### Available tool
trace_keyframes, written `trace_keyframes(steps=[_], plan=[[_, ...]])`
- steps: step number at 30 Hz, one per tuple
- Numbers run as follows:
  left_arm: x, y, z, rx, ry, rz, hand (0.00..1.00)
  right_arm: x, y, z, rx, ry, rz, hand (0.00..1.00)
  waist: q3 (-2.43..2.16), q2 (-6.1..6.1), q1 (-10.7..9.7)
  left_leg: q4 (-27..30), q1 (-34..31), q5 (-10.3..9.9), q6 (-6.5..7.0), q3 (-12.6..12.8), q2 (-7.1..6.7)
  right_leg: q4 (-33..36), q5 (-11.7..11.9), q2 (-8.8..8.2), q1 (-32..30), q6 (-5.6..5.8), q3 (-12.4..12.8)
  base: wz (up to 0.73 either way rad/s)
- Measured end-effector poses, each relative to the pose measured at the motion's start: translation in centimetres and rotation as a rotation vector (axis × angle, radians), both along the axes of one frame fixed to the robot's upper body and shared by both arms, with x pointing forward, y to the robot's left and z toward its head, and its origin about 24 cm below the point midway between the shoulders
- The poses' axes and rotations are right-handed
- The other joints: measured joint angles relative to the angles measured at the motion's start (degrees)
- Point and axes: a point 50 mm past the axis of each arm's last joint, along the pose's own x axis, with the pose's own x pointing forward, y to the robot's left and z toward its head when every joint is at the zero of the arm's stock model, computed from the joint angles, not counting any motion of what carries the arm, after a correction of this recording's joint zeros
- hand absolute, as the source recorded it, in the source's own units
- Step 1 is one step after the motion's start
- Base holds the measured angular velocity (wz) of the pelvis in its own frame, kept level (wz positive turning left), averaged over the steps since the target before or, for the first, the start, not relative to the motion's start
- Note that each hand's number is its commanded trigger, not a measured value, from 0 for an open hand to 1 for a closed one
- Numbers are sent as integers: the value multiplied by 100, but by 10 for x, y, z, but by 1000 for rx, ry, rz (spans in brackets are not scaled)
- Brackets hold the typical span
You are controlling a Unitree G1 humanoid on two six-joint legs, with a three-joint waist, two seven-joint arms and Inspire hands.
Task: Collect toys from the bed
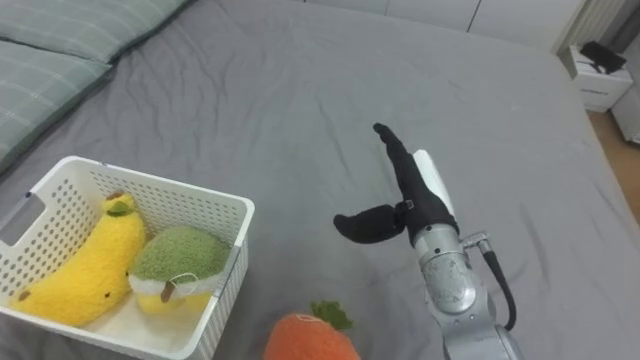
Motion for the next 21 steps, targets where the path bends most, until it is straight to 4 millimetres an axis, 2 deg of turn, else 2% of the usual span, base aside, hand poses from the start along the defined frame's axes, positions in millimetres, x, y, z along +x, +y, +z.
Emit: trace_keyframes(steps=[2,4,9,11,14,16,17,19,21], plan=[[8,-2,0,-5,-15,-13,0,-5,11,-13,11,68,54,0,-1,0,3,-1,-15,0,0,-11,-2,-3,0,-2,1,0,-39,8],[14,-4,0,-16,-28,-22,0,-13,20,-35,-5,183,110,0,-14,-24,49,0,-35,1,0,-48,-9,-6,0,-12,4,1,-101,10],[20,-6,0,-32,-25,-40,0,-30,28,-65,-56,390,225,0,-20,-54,150,-8,-37,0,3,-106,-14,-8,-1,-13,5,3,-127,1],[20,-6,0,-33,-22,-41,0,-33,28,-69,-101,431,266,0,-2,-84,187,-6,-55,0,2,-109,-13,-11,-2,-13,-10,4,-138,0],[18,-4,0,-30,-8,-35,0,-35,27,-71,-163,468,323,0,-5,-187,264,0,-130,2,-2,-108,-10,-11,-2,-10,-88,3,-136,0],[18,-3,0,-36,-4,-38,0,-37,28,-73,-184,512,368,0,9,-285,359,0,-142,5,-5,-104,-8,-16,-2,-5,-104,3,-132,0],[18,-3,0,-40,-3,-39,0,-38,28,-74,-186,523,378,0,0,-317,373,-2,-146,5,-5,-103,-8,-17,-2,-5,-111,3,-131,0],[22,-4,0,-48,-9,-43,0,-40,31,-75,-202,553,420,0,17,-416,494,-3,-161,1,-4,-108,-9,-22,-2,-2,-123,3,-132,0],[23,-4,1,-48,-11,-43,0,-42,33,-77,-218,580,454,0,24,-455,525,-1,-176,1,-4,-113,-10,-22,0,-2,-130,2,-136,0]])
